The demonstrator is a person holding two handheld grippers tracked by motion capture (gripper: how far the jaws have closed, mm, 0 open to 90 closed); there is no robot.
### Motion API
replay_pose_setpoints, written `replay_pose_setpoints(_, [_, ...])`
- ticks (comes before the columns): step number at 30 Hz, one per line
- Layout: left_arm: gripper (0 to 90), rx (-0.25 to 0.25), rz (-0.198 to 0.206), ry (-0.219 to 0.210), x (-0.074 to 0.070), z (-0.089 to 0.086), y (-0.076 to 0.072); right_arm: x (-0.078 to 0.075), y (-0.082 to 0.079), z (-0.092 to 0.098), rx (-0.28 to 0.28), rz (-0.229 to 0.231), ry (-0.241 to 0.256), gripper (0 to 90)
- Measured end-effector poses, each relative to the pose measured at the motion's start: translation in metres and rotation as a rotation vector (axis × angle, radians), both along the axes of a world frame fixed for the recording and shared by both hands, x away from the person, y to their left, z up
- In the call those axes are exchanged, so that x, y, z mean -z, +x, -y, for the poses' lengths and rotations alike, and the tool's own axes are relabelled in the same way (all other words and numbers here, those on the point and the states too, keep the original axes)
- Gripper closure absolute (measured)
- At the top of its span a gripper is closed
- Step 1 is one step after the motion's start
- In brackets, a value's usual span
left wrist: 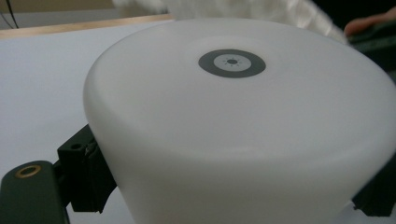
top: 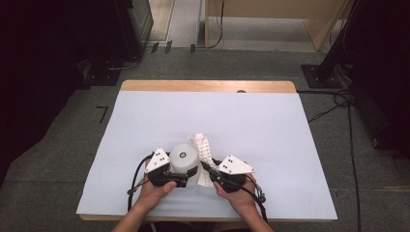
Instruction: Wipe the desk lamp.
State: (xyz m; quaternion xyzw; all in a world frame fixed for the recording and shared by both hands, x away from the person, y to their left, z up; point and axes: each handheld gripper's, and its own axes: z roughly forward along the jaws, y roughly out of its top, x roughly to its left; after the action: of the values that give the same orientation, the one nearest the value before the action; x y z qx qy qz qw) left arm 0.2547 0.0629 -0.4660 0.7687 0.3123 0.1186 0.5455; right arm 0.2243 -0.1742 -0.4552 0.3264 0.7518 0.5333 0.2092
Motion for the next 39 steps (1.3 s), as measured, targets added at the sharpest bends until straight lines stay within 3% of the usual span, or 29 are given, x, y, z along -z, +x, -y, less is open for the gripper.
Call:
replay_pose_setpoints(2, [8.7,0.0,0.004,-0.001,0.0,0.0,0.0,-0.002,-0.001,0.001,-0.006,0.016,0.006,76.7])
replay_pose_setpoints(5, [8.7,-0.023,0.007,-0.019,-0.003,-0.004,0.001,-0.001,-0.001,-0.001,-0.016,0.004,0.001,76.7])
replay_pose_setpoints(12, [8.7,-0.046,-0.012,-0.099,-0.01,-0.021,0.008,0.017,0.004,-0.012,-0.044,-0.081,-0.067,76.6])
replay_pose_setpoints(16, [8.7,-0.027,-0.012,-0.077,-0.008,-0.018,0.007,0.016,0.005,-0.011,-0.035,-0.072,-0.075,76.7])
replay_pose_setpoints(21, [8.7,0.01,-0.001,0.009,-0.002,-0.003,0.002,0.004,0.002,-0.003,-0.013,-0.024,-0.036,76.7])
replay_pose_setpoints(25, [8.7,-0.006,0.001,0.001,-0.003,-0.004,0.003,-0.003,-0.001,-0.001,-0.016,0.007,-0.014,76.7])
replay_pose_setpoints(30, [8.7,-0.061,0.043,-0.045,-0.009,-0.013,0.003,0.009,0.002,-0.008,-0.038,-0.041,-0.052,76.6])
replay_pose_setpoints(33, [8.7,-0.084,0.085,-0.009,-0.007,-0.012,0.001,0.015,0.006,-0.01,-0.024,-0.076,-0.087,76.5])
replay_pose_setpoints(37, [8.6,-0.109,0.106,0.065,0.004,-0.007,0.002,0.015,0.011,-0.002,0.025,-0.099,-0.058,76.6])
replay_pose_setpoints(39, [8.6,-0.113,0.123,0.079,0.008,-0.006,0.001,0.014,0.013,0.006,0.061,-0.117,-0.025,76.6])
